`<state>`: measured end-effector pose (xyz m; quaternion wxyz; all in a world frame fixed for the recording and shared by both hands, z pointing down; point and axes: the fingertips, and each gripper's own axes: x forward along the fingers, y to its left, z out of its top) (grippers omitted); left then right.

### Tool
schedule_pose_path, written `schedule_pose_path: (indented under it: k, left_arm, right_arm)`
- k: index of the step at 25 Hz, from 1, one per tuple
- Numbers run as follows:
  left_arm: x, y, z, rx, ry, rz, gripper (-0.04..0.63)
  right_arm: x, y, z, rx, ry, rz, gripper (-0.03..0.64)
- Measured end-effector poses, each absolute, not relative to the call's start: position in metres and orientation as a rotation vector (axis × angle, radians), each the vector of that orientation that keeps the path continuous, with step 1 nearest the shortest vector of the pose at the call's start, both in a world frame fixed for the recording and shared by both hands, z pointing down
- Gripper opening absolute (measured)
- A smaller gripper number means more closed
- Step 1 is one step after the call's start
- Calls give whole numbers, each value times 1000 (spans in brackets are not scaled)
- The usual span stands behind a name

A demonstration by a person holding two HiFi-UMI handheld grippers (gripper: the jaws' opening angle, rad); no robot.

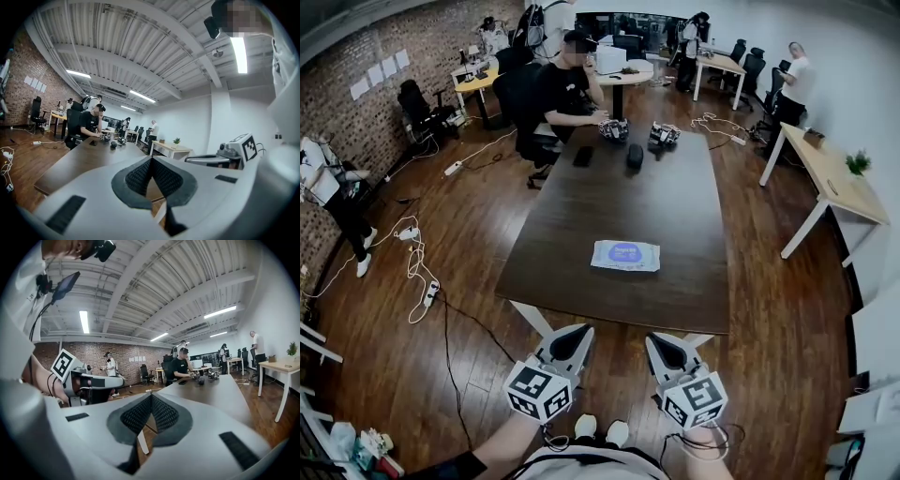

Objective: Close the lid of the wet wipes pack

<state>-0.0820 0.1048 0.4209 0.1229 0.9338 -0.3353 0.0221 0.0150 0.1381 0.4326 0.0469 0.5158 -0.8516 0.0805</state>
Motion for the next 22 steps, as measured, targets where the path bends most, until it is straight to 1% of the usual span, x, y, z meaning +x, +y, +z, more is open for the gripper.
schedule_pose_path:
  k: [22]
  left_arm:
    - [-86,91,414,2735,-954,48,1]
  right_arm:
    - [13,127,425,1590,-2573,225,5]
